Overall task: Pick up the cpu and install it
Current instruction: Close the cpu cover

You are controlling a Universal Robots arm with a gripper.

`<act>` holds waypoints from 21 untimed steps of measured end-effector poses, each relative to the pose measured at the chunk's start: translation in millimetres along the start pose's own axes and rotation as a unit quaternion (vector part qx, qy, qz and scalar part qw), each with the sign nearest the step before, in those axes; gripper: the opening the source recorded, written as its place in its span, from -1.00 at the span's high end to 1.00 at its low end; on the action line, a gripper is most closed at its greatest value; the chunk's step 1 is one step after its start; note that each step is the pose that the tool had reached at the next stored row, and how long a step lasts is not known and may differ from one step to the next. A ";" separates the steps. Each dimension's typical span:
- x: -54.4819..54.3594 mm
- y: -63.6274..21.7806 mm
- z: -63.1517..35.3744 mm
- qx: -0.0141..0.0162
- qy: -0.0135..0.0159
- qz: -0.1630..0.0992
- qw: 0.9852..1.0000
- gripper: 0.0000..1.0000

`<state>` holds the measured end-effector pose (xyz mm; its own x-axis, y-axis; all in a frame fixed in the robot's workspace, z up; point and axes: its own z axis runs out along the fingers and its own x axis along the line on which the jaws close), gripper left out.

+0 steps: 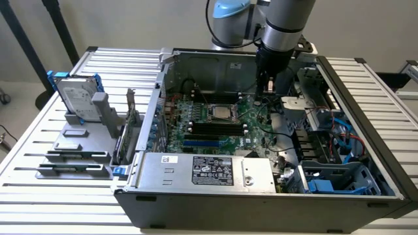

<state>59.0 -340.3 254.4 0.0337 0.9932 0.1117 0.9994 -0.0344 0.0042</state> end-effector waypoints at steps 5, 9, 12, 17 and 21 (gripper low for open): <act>-1.0 -0.5 8.8 0.000 0.000 0.000 1.000 0.79; -1.3 -1.4 10.4 0.008 0.002 0.001 1.000 0.79; -1.1 -1.5 9.8 0.019 0.003 0.002 1.000 0.79; -1.4 -4.1 8.5 0.033 0.003 0.004 0.999 0.79; -2.3 -10.3 7.4 0.040 0.002 0.005 0.999 0.79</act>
<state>48.7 -341.4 246.7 0.0429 0.9923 0.1163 0.9965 -0.0342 -0.0760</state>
